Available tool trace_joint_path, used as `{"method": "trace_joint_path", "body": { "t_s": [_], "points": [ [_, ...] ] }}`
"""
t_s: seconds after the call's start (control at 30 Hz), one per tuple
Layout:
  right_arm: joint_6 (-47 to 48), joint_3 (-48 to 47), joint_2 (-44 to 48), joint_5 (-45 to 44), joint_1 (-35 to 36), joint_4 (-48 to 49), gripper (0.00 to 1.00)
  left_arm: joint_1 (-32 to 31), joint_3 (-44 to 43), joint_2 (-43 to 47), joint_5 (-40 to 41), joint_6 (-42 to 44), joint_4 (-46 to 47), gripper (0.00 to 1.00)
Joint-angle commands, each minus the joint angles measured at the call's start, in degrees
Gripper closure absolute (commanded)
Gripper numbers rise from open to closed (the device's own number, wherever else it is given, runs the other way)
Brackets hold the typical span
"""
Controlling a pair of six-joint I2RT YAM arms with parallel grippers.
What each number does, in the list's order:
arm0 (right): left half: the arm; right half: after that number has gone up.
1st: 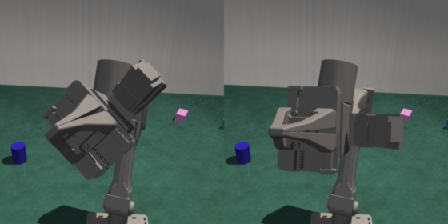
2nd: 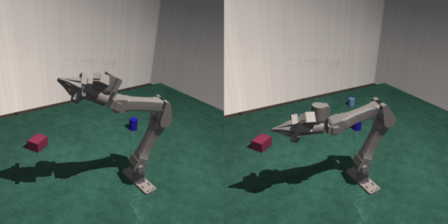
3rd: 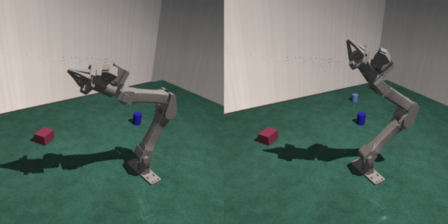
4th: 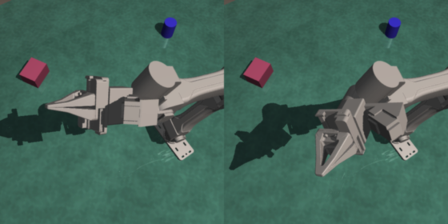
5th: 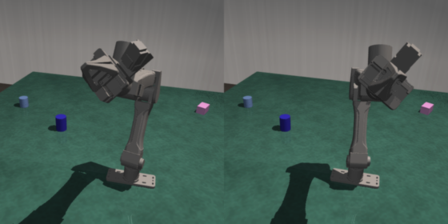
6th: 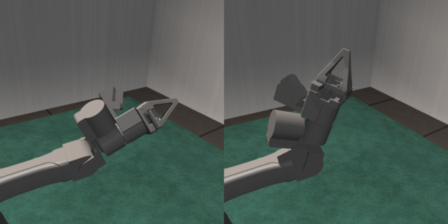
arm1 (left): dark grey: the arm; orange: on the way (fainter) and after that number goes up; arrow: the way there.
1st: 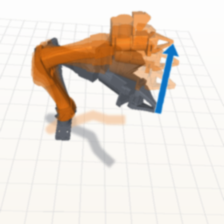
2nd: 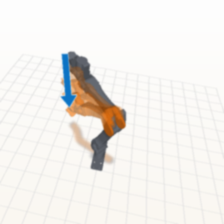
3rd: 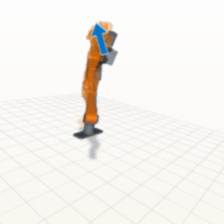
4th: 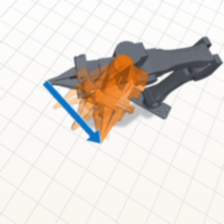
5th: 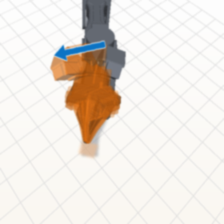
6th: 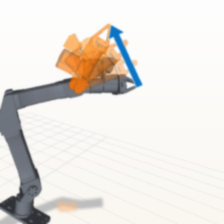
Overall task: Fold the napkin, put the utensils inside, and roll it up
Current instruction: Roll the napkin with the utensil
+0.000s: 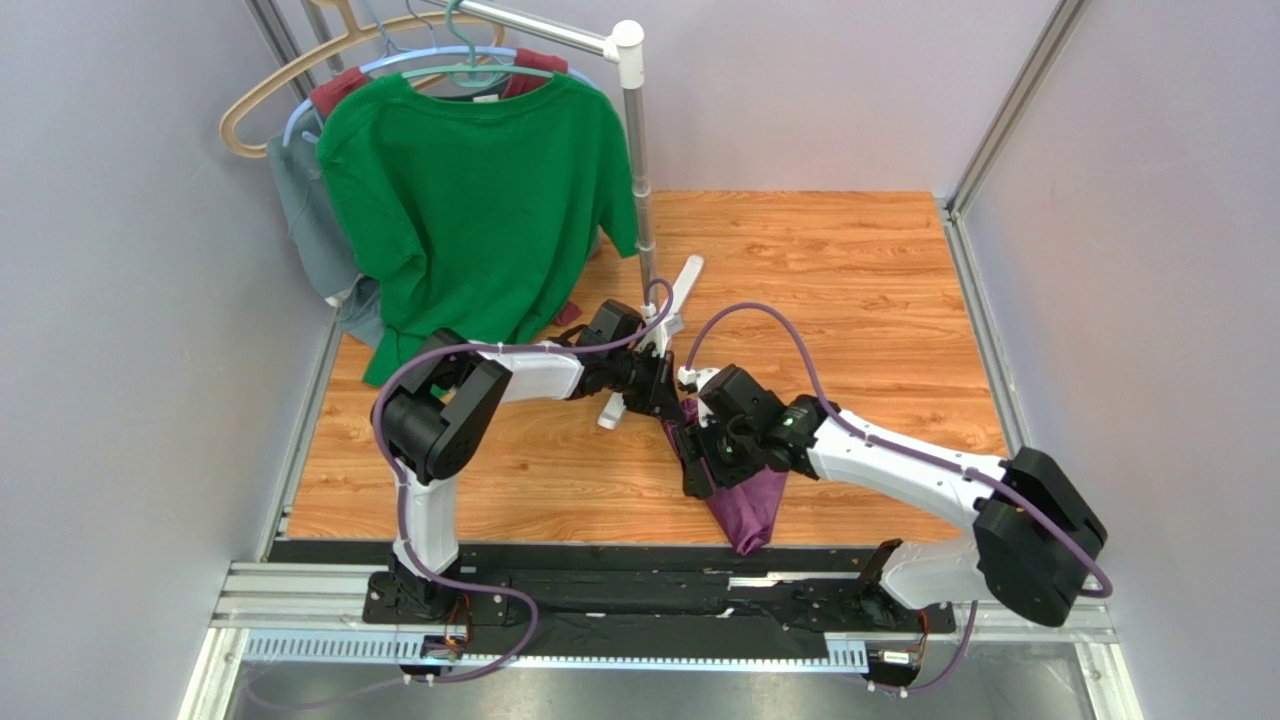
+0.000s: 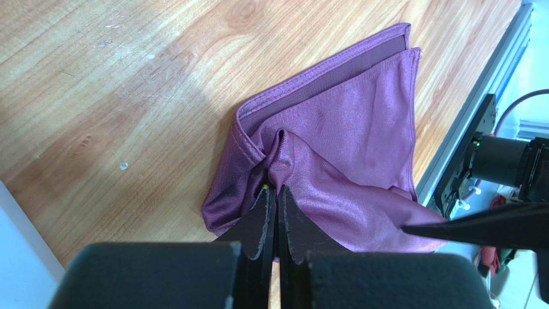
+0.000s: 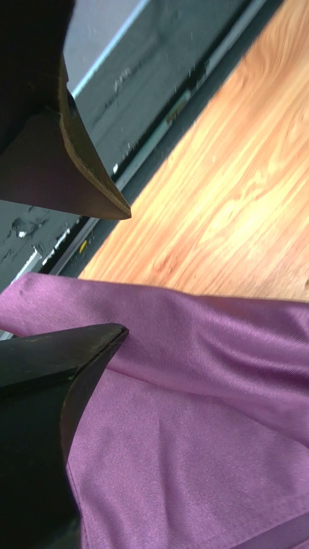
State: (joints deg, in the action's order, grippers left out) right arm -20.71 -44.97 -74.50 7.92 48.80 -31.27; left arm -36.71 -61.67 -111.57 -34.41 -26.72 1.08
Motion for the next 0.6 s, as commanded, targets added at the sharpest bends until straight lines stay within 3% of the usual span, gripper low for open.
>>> {"method": "trace_joint_path", "body": {
  "t_s": [0.0, 0.57],
  "points": [
    [0.2, -2.3, -2.7, -5.8, 1.2, -0.1, 0.36, -0.1, 0.0, -0.8, 3.4, 1.6, -3.3, 1.0],
    [0.3, 2.0, -7.1, -7.7, 1.7, 2.8, 0.36, -0.1, -0.5, -0.8, 2.9, 1.7, -3.5, 1.0]
  ]
}}
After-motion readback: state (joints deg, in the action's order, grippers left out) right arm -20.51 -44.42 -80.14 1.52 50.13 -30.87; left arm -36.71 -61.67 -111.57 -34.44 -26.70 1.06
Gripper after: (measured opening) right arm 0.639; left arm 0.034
